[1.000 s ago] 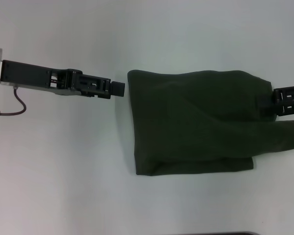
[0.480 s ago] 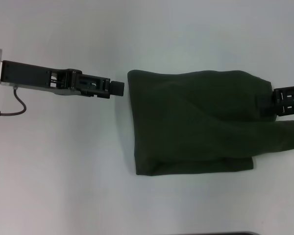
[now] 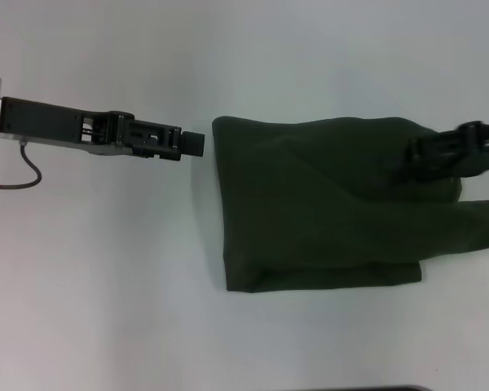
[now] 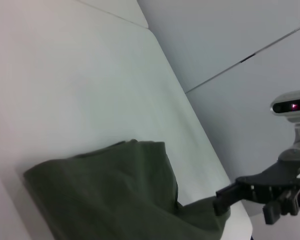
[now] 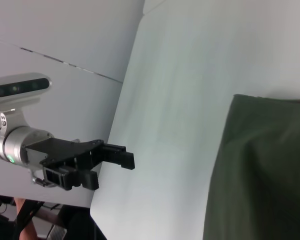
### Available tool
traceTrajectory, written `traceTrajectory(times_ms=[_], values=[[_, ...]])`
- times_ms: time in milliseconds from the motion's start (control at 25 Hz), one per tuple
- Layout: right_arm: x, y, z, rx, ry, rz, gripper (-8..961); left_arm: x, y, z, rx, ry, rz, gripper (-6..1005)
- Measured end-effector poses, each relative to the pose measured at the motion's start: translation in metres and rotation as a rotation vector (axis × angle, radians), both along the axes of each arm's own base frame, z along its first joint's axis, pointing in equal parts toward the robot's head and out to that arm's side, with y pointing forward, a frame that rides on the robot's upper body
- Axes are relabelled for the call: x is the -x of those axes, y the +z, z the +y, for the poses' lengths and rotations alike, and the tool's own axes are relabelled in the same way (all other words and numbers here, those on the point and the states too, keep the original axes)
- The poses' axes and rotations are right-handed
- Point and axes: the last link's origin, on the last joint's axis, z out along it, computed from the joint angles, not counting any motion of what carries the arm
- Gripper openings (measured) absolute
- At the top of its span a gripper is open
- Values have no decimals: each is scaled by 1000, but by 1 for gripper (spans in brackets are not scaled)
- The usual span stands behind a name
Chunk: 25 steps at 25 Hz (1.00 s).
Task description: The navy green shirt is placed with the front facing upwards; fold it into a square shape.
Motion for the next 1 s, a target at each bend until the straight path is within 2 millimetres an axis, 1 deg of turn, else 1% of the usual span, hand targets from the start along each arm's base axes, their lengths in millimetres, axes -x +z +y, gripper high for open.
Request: traceTrajectory(times_ms=[240, 320, 440, 640, 800, 840, 1000], values=[[20, -35, 7, 50, 47, -23, 835, 9, 11, 6, -54, 42, 1, 690], [24, -45, 9, 56, 55, -35, 835, 13, 16, 7, -72, 66, -6, 690], [25, -58, 9, 65, 50, -57, 834, 19, 21, 5, -89, 97, -15, 690], [20, -64, 5, 78, 30, -65, 832, 30, 31, 4, -131, 146, -39, 690], [18, -74, -5, 130, 14, -60, 833, 32, 33, 4, -136, 158, -39, 690], [18, -74, -5, 130, 14, -60, 833, 32, 33, 4, -136, 158, -39, 690], [16, -77, -15, 183, 21, -61, 834, 32, 33, 5, -136, 164, -38, 691]])
